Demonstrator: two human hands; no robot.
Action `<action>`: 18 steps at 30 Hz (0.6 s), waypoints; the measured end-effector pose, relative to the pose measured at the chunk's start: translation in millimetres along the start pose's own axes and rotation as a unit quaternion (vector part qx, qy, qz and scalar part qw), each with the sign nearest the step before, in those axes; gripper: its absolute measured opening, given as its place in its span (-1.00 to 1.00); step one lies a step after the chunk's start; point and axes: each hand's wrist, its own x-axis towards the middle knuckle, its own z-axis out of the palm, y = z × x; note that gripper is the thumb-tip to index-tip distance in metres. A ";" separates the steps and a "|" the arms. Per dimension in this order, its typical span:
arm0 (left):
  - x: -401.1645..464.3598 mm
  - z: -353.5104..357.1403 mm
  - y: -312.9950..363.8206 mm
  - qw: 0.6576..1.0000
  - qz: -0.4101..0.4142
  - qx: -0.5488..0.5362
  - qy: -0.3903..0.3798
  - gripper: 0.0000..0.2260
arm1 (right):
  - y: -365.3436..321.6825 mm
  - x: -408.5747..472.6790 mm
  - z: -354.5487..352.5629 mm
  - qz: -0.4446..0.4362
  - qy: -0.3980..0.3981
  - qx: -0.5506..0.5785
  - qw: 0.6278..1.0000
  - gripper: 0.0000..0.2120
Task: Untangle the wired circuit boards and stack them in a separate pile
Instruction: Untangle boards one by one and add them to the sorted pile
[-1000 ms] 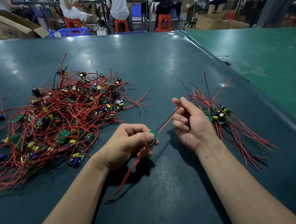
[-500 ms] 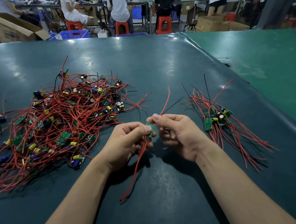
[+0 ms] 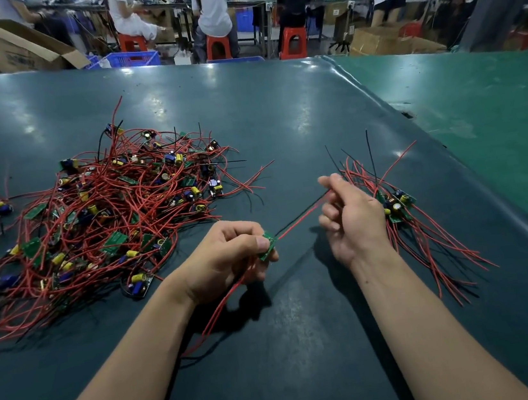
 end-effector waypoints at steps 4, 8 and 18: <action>0.1 0.0 -0.3 0.999 0.010 -0.039 0.023 -0.89 | -1.8 3.3 -2.5 -0.038 0.022 -0.025 0.999 -0.77; 6.1 3.5 -3.2 0.993 0.037 -0.060 0.090 -0.81 | 18.2 -17.7 10.1 0.053 -0.130 -0.196 0.970 -0.61; 5.0 2.3 -3.4 0.996 0.017 -0.028 0.083 -0.77 | 4.9 -30.8 4.9 0.068 -0.302 -0.286 0.907 -0.91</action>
